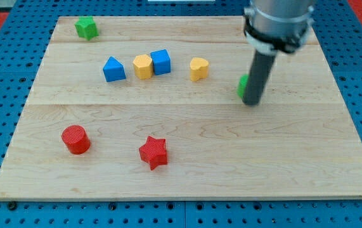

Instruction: Push the green circle up towards the top

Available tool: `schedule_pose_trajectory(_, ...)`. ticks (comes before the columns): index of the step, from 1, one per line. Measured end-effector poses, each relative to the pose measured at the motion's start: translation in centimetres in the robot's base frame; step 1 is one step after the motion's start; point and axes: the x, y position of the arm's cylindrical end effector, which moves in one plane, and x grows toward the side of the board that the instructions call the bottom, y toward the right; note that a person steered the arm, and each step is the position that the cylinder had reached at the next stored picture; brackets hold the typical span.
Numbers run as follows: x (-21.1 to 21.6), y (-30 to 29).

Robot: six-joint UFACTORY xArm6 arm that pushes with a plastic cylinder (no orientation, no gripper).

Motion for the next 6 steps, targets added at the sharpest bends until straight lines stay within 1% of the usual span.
schedule_pose_trajectory(1, -5.5, -2.0)
schedule_pose_trajectory(2, -2.9, 0.1)
schedule_pose_trajectory(3, -8.1, -0.4)
schedule_pose_trajectory(4, -12.2, -0.6)
schedule_pose_trajectory(5, -13.6, 2.1)
schedule_pose_trajectory(6, -14.8, 2.1)
